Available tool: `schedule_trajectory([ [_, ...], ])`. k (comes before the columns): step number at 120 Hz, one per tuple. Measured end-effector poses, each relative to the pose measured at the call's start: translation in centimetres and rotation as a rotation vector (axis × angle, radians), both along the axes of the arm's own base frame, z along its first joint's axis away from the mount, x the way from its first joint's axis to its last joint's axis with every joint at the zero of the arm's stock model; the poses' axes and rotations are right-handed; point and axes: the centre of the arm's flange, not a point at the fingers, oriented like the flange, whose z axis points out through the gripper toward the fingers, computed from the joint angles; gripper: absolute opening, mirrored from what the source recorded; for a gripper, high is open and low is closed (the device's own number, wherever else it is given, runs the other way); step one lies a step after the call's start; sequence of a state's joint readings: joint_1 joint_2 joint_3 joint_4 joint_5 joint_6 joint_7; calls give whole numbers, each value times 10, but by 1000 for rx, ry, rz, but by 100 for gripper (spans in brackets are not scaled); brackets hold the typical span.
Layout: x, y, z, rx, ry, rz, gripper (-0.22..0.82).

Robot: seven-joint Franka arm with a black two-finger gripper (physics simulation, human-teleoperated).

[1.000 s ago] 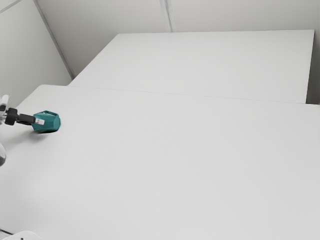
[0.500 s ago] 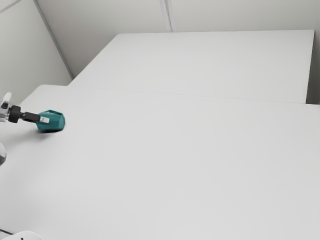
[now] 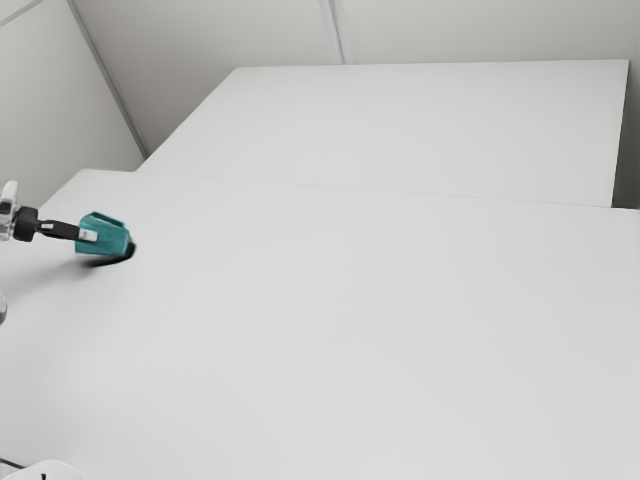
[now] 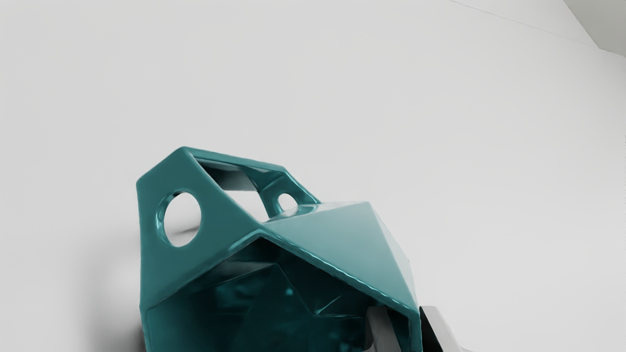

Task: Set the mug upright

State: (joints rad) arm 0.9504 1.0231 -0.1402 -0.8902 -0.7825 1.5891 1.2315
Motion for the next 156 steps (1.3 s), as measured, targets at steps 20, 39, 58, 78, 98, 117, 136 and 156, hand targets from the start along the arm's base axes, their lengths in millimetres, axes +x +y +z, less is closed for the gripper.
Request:
schedule_trajectory([
  [20,0,-1,12,7,-6,-8,-15],
  [39,1,-4,39,35,-21,-18,-17],
  [58,3,-11,61,78,-18,-37,-18],
  [78,18,-50,87,143,4,-98,-18],
  [98,24,-115,111,260,44,-146,-18],
  [117,21,-187,130,376,63,-178,-18],
  [136,20,-273,145,500,66,-227,-18],
  [156,23,-352,152,656,109,-280,-18],
])
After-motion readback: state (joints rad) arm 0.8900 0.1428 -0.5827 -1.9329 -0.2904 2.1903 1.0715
